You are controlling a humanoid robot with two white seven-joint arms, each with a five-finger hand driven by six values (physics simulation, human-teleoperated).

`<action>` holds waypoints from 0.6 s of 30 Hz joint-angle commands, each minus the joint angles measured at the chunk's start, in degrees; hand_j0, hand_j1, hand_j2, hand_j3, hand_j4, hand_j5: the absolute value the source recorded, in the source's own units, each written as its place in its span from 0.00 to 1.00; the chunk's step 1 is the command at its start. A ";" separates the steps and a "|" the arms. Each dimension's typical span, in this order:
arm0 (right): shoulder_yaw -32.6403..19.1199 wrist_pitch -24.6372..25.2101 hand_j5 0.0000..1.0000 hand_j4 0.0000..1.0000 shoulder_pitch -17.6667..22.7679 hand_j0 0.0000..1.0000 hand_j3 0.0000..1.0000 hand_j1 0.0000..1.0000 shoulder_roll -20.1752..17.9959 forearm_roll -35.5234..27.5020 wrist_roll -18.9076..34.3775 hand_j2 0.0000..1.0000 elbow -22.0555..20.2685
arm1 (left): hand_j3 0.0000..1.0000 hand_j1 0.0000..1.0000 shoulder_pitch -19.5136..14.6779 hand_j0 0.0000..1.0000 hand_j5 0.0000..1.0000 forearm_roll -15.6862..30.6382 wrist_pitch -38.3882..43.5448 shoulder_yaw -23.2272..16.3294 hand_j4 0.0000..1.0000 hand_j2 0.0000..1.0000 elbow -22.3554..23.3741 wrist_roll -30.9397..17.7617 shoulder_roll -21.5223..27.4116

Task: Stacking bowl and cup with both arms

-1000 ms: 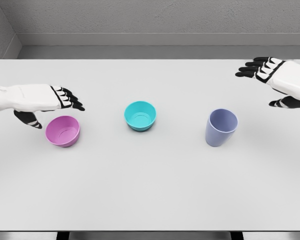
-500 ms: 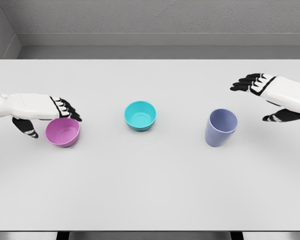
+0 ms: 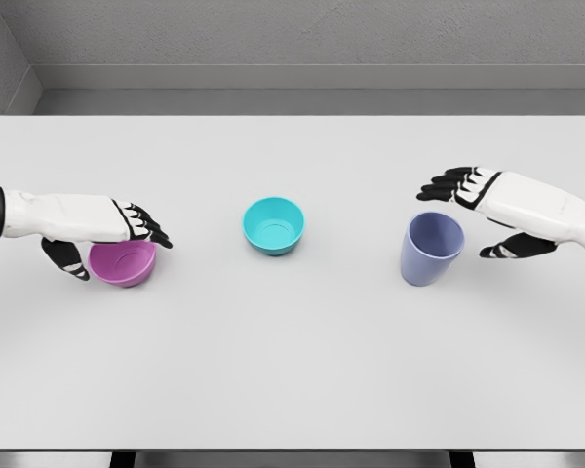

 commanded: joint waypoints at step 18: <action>2.37 0.08 1.00 1.00 -0.35 1.00 1.00 1.00 1.10 -0.12 -0.03 1.00 -0.04 | 1.00 1.00 0.70 1.00 1.00 0.17 0.13 -0.19 1.00 1.00 3.69 0.02 -2.36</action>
